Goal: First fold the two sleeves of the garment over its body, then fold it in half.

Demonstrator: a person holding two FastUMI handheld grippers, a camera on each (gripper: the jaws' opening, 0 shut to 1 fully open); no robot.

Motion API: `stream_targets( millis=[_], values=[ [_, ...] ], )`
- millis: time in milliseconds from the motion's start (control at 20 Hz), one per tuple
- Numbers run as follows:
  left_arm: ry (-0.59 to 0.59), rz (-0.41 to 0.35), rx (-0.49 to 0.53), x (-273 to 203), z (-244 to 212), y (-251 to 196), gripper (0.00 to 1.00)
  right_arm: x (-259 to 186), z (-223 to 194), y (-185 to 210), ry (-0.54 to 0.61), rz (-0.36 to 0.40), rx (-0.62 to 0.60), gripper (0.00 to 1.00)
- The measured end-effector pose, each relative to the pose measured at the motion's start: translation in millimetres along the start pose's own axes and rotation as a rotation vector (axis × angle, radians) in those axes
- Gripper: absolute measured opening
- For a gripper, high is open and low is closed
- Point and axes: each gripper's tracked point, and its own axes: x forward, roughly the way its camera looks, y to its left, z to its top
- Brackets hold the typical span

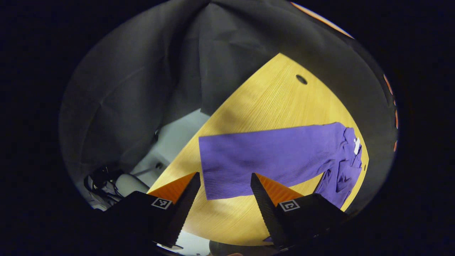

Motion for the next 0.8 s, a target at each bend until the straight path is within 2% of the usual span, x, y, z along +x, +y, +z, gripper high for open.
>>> stream_targets(
  millis=[50, 150, 200, 250, 300, 350, 400, 450, 550, 600, 650, 700, 800],
  values=[
    [0.040, 0.020, -0.005, 10, -1, 4, 0.90, -6, -6, -2, 0.010, -0.022, -0.008, 0.95],
    [0.081, 0.035, -0.005, 22, -4, 5, 0.88, -12, -14, -2, 0.026, -0.037, -0.011, 0.95],
    [0.095, 0.042, -0.006, 27, -4, 5, 0.93, -16, -17, -3, 0.035, -0.038, -0.013, 0.95],
    [0.100, 0.054, -0.007, 32, -4, 6, 0.87, -18, -20, -5, 0.043, -0.041, -0.015, 1.00],
    [0.100, 0.085, -0.016, 33, -1, 8, 0.82, -20, -21, -9, 0.042, -0.038, -0.012, 0.95],
    [0.093, 0.144, -0.018, 32, 1, 18, 0.69, -21, -16, -16, 0.029, -0.028, 0.004, 1.00],
    [0.099, 0.144, -0.028, 34, 2, 18, 0.38, -21, -12, -27, 0.020, -0.029, 0.020, 0.95],
    [0.081, 0.132, -0.039, 34, 6, 16, 0.37, -22, -5, -40, -0.004, -0.034, 0.038, 0.95],
    [0.072, 0.126, -0.024, 39, 6, 13, 0.12, -26, -5, -52, -0.016, -0.033, 0.061, 0.94],
    [0.083, 0.132, -0.018, 33, 5, 11, 0.10, -28, -9, -66, -0.014, -0.040, 0.077, 0.95],
    [0.081, 0.124, -0.015, 26, 4, 3, 0.08, -30, -10, -74, -0.010, -0.040, 0.087, 1.00],
    [0.056, 0.125, -0.003, 16, 8, -3, 0.08, -33, -11, -86, -0.011, -0.048, 0.093, 0.95],
    [0.010, 0.104, 0.040, -6, 13, -25, 0.08, -41, -12, -100, -0.012, -0.045, 0.107, 0.95]
  ],
)
